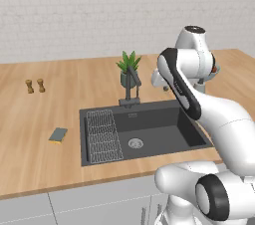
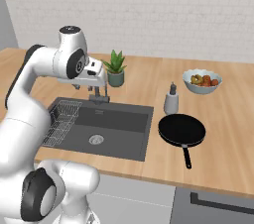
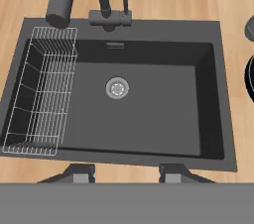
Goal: Pick the pan and sponge and place them into the sink. Then turn on the water.
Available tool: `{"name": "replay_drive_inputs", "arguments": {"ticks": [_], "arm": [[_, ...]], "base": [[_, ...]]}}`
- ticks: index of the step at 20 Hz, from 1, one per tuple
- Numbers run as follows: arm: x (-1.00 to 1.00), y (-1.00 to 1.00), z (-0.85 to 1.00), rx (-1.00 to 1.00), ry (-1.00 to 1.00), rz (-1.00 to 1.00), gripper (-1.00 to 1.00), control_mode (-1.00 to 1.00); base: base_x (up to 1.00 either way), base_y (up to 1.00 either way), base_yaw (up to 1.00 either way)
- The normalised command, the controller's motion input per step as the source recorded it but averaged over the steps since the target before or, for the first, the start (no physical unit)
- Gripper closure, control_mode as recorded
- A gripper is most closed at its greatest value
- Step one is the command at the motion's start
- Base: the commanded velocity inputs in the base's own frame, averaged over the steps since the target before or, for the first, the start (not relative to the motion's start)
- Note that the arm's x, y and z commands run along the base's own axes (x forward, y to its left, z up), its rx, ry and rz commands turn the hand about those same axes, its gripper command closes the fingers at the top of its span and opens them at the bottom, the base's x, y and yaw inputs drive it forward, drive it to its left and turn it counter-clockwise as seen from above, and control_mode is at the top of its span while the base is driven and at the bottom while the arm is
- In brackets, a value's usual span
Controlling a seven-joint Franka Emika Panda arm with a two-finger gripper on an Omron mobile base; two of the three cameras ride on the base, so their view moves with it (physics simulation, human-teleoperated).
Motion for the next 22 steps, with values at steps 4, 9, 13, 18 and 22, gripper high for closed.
{"name": "replay_drive_inputs", "arguments": {"ticks": [4, 9, 13, 18, 22], "arm": [[-0.02, -0.31, -0.06, 0.00, 0.00, -0.03, -1.00, -1.00], [0.09, -1.00, -0.46, 0.00, 0.04, -0.04, -1.00, -1.00], [0.23, -1.00, -0.59, -0.06, 0.10, -0.11, -1.00, -1.00], [0.56, -1.00, -0.54, -0.13, 0.10, -0.19, -1.00, -1.00], [0.64, -1.00, -0.40, -0.09, 0.10, -0.20, -1.00, -1.00]], "base": [[0.00, 0.00, 0.00], [0.00, 0.00, 0.00], [0.00, 0.00, 0.00], [0.00, 0.00, 0.00], [0.00, 0.00, 0.00]]}}
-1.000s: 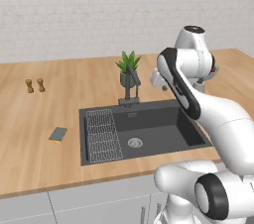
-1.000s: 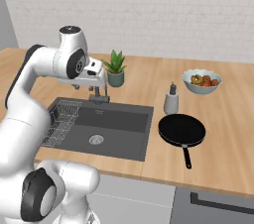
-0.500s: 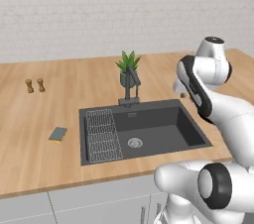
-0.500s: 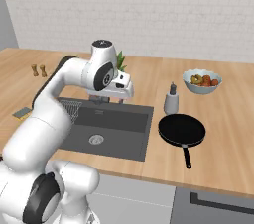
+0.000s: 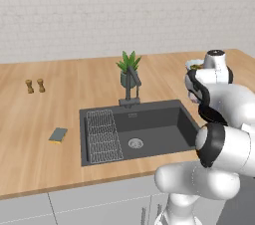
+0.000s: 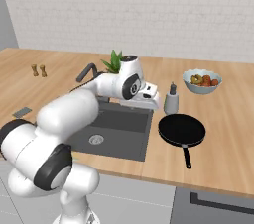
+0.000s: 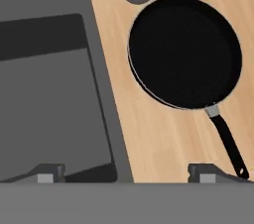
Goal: Pick the pan and sponge and place them into the sink. Then turn on the water.
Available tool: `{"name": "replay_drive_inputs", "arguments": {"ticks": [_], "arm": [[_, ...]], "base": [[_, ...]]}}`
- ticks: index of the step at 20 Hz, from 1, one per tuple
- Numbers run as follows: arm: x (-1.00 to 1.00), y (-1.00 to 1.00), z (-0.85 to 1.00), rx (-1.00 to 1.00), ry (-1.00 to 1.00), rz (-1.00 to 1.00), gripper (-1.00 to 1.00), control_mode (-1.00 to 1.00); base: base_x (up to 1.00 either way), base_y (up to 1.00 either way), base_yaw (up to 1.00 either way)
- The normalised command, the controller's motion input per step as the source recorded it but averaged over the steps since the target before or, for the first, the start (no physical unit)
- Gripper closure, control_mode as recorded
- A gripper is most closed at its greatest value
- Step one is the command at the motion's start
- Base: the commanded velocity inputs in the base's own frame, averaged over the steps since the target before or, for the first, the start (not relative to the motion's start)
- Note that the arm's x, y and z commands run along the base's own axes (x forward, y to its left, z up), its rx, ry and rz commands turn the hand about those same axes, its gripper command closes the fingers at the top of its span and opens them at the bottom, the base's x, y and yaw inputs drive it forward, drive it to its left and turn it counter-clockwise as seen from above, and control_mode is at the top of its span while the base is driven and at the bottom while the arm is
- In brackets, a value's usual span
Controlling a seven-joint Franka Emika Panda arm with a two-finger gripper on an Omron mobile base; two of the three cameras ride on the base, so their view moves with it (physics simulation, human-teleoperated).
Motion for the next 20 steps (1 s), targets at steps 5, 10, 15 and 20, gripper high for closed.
{"name": "replay_drive_inputs", "arguments": {"ticks": [5, 10, 15, 20], "arm": [[0.03, -0.57, -0.10, 0.00, 0.07, 0.00, -1.00, -1.00], [0.00, -0.11, -0.01, 0.02, 0.01, 0.00, -1.00, -1.00], [0.00, -0.22, -0.22, 0.01, 0.07, 0.00, -1.00, -1.00], [0.00, -0.62, -0.09, 0.15, 0.12, 0.03, -1.00, -1.00]], "base": [[0.00, 0.00, 0.00], [0.00, 0.00, 0.00], [0.00, 0.00, 0.00], [0.00, 0.00, 0.00]]}}
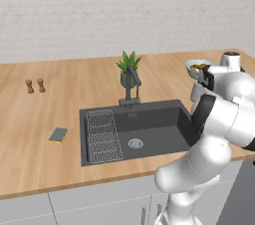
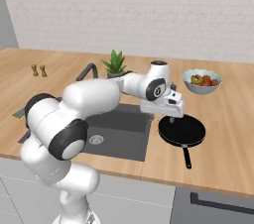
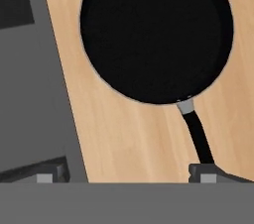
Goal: Pick the pan and sponge and place them into the sink. Then turn on the water.
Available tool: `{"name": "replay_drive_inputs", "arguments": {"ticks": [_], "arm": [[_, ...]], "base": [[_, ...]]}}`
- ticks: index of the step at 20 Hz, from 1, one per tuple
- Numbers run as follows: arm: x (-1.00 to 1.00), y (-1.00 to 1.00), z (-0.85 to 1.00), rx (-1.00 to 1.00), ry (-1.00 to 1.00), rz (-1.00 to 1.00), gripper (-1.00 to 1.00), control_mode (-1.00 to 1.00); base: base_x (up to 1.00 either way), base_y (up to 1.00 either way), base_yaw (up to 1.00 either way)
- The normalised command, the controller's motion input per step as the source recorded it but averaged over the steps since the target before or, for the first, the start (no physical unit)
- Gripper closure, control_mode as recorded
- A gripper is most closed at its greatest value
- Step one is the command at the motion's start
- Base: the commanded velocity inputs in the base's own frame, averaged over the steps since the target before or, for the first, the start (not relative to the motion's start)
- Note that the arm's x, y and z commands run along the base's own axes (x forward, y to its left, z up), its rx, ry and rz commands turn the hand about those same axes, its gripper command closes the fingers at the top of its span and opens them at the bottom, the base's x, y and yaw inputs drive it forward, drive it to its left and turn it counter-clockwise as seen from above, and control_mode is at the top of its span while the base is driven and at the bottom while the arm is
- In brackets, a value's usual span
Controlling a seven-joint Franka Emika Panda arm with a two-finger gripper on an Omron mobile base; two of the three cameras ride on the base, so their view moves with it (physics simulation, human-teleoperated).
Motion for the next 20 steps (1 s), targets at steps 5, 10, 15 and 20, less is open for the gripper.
{"name": "replay_drive_inputs", "arguments": {"ticks": [5, 10, 15, 20], "arm": [[-0.01, -0.64, -0.16, 0.15, 0.10, 0.10, -1.00, -1.00], [-0.04, -0.41, -0.34, 0.03, 0.05, 0.11, -1.00, -1.00], [0.00, -0.17, -0.30, 0.00, 0.08, 0.08, -1.00, -1.00], [-0.03, -0.12, -0.27, 0.00, 0.08, 0.11, -1.00, -1.00]], "base": [[0.00, 0.00, 0.00], [0.00, 0.00, 0.00], [0.00, 0.00, 0.00], [0.00, 0.00, 0.00]]}}
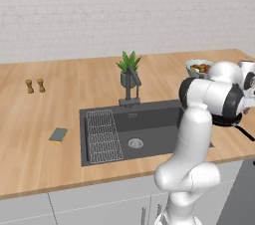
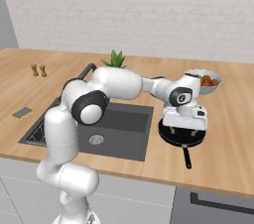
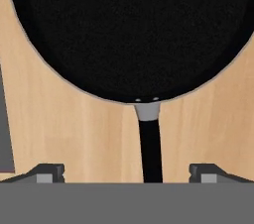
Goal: Pick the pan and sponge and place them into the sink. Then turn on the water.
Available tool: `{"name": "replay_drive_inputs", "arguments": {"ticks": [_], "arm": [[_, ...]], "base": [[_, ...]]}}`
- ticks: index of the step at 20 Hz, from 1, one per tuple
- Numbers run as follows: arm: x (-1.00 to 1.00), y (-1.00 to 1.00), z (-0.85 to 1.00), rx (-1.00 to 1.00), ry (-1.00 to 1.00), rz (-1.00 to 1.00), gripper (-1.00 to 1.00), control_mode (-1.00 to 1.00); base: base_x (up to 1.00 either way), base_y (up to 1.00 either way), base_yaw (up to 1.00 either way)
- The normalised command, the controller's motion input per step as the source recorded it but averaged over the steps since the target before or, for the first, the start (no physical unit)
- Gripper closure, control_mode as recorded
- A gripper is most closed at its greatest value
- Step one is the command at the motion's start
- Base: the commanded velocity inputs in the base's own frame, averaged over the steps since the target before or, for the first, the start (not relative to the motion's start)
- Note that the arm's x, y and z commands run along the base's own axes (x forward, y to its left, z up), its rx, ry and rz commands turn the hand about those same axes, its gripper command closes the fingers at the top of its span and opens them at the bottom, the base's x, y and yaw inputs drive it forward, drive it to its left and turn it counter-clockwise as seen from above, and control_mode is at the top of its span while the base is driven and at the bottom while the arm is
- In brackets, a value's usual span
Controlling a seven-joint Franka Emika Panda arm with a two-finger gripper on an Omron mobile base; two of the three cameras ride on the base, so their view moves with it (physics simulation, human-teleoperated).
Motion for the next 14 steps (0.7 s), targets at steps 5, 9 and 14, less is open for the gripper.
{"name": "replay_drive_inputs", "arguments": {"ticks": [5, 9, 14], "arm": [[0.00, -0.12, -0.34, 0.00, 0.05, 0.06, -1.00, -1.00], [0.00, -0.08, -0.41, 0.03, 0.02, 0.02, -1.00, -1.00], [0.00, -0.02, -0.42, 0.04, 0.00, 0.01, -1.00, -1.00]], "base": [[0.00, 0.00, 0.00], [0.00, 0.00, 0.00], [0.00, 0.00, 0.00]]}}
